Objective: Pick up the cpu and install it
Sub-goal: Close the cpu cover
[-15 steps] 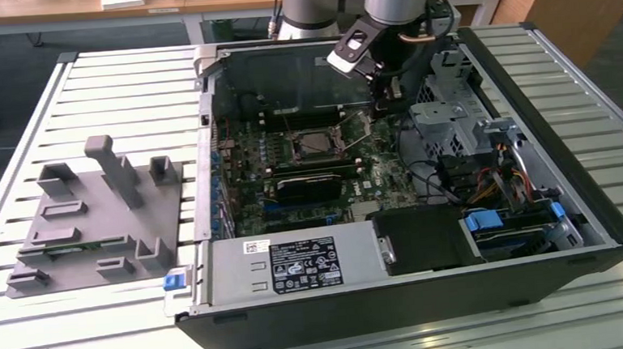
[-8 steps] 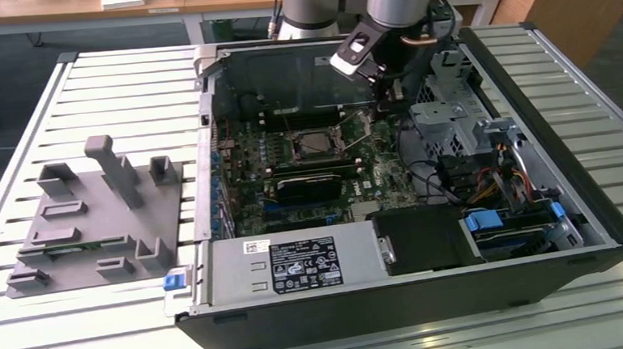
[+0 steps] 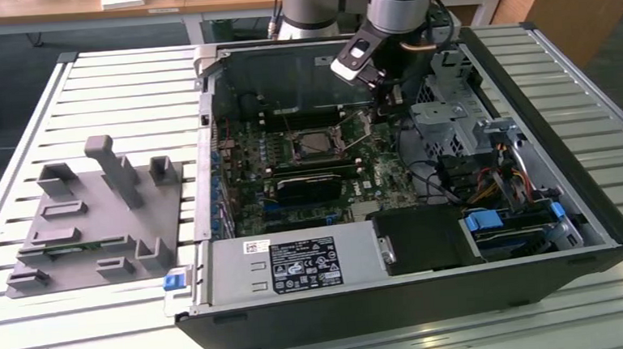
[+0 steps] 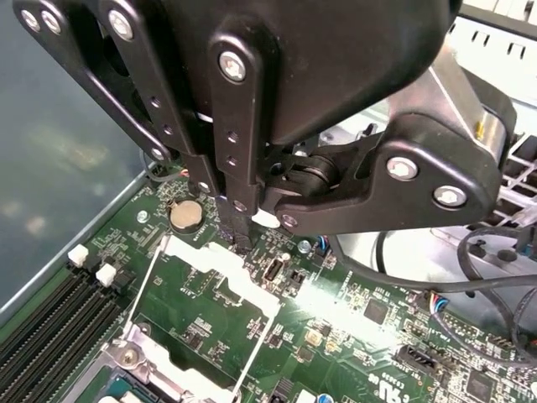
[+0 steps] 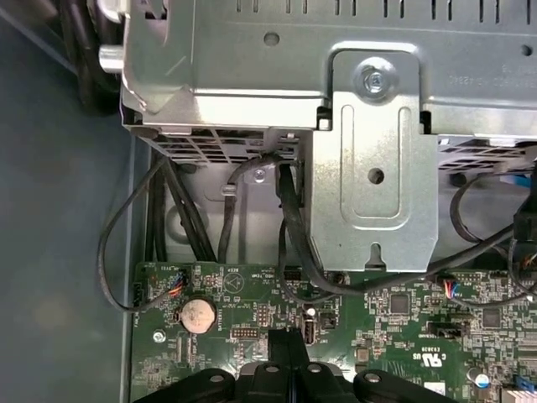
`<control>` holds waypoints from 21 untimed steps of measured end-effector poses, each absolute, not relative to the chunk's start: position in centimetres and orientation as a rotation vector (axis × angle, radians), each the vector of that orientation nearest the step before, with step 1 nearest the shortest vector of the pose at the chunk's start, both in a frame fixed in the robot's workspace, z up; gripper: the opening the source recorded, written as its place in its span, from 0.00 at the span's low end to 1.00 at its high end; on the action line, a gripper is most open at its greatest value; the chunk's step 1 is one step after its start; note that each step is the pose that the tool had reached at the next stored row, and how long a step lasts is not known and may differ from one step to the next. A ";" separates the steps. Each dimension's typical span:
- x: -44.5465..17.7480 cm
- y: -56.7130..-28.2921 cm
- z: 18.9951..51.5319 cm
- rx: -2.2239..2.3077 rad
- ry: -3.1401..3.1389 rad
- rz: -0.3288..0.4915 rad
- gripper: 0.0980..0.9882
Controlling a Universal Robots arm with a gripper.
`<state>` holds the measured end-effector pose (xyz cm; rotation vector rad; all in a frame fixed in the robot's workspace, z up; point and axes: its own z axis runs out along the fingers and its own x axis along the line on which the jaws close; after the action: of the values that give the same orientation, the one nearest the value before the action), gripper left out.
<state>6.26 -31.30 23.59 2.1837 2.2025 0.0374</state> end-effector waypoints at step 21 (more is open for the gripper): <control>4.7 -31.3 24.2 2.204 2.223 -0.007 0.01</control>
<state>4.68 -31.30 24.20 2.2040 2.2233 -0.0067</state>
